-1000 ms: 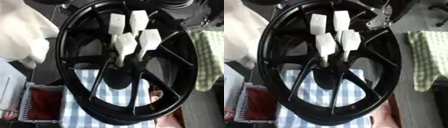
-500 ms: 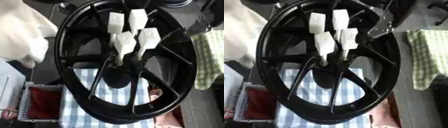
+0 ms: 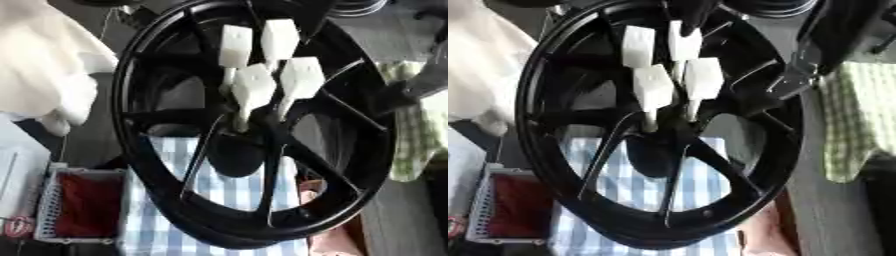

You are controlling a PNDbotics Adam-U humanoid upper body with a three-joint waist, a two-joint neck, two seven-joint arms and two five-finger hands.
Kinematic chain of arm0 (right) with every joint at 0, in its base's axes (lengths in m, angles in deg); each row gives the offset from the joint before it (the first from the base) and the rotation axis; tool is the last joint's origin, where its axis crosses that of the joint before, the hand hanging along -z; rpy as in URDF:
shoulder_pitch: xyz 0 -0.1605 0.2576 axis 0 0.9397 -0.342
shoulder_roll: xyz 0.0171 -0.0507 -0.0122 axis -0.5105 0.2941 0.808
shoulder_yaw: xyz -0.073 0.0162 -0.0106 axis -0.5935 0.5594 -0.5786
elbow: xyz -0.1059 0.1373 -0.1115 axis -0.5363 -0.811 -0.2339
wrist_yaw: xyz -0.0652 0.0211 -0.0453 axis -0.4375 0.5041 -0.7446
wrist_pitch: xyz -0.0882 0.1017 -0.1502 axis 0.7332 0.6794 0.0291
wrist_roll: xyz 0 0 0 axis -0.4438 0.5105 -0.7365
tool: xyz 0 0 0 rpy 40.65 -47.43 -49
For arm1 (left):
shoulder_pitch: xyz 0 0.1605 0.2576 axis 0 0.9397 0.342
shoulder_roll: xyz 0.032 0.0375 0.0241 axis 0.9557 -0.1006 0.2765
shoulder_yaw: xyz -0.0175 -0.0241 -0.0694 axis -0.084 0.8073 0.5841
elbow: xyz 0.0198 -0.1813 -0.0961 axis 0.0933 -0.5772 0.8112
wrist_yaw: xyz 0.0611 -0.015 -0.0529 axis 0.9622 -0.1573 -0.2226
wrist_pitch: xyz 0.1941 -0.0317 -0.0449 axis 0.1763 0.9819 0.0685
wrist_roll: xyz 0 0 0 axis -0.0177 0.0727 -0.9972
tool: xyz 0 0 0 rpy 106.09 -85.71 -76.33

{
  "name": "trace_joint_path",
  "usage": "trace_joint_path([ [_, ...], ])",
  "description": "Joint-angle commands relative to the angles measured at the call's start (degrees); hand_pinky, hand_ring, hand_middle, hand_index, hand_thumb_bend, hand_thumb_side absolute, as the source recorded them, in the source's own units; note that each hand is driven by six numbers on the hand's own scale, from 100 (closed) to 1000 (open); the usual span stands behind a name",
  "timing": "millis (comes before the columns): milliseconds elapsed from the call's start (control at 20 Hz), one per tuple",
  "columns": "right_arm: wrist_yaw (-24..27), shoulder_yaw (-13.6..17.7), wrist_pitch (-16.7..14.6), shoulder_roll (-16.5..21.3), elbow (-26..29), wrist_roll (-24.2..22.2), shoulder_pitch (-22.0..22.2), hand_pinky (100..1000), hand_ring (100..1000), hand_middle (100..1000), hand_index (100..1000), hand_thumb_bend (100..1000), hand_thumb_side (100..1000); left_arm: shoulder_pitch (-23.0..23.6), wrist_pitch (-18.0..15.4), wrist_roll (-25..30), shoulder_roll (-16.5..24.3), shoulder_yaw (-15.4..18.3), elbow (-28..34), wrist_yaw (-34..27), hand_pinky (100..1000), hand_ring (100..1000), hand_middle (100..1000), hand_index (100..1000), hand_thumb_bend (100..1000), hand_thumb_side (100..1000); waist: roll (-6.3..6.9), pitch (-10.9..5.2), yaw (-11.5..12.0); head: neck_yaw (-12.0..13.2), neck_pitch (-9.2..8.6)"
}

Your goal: Pull the pin out of the wheel hub.

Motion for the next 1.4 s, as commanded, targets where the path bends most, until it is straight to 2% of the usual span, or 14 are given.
trace_joint_path([
  [50, -2.15, 0.76, 0.37, 2.34, 0.81, 2.18, 0.31, 842, 831, 803, 800, 586, 298, -0.42, 0.03, 0.24, 1.74, 0.44, 0.51, 0.0, 735, 852, 868, 856, 720, 720, 0.28, -0.68, 0.09, 0.39, -0.28],
  [350, -2.05, 0.71, 3.32, 2.35, 0.81, 4.46, 1.87, 802, 781, 800, 846, 582, 256, -0.48, 0.07, 0.2, 1.46, 0.47, 0.55, -0.07, 735, 852, 869, 856, 718, 719, 0.0, -0.34, 0.15, 0.77, -0.01],
  [550, -2.61, 0.47, 4.18, 2.79, 0.81, 4.82, 2.95, 771, 738, 749, 793, 589, 243, -0.4, 0.09, 0.16, 1.31, 0.58, 0.46, -0.17, 734, 852, 867, 851, 716, 714, -0.29, -0.19, 0.12, 1.0, 0.21],
  [600, -2.75, 0.49, 4.33, 2.91, 0.81, 5.17, 3.19, 767, 730, 721, 773, 549, 294, -0.39, 0.08, 0.13, 1.29, 0.61, 0.44, -0.2, 734, 852, 866, 850, 715, 712, -0.34, -0.16, 0.11, 1.08, 0.24],
  [800, -6.14, 0.67, 8.25, 3.57, 0.81, 10.63, 3.68, 769, 747, 723, 777, 523, 296, -0.4, 0.01, 0.06, 1.22, 0.67, 0.48, -0.24, 734, 852, 864, 847, 714, 709, -0.55, -0.02, 0.07, 1.35, 0.27],
  [950, -9.53, -0.31, 9.7, 3.59, 0.81, 13.55, 3.52, 778, 766, 746, 777, 534, 298, -0.36, 0.1, 0.13, 1.07, 0.57, 0.43, -0.32, 734, 852, 863, 845, 714, 707, -0.69, 0.11, 0.08, 1.37, 0.36],
  [1400, -12.59, -2.29, 11.7, 3.28, 0.81, 12.59, 4.13, 778, 776, 758, 783, 535, 313, -0.47, 0.15, 0.08, 0.87, 0.59, 0.49, -0.34, 734, 850, 861, 841, 713, 704, -0.81, 0.56, 0.23, 1.3, 0.4],
])
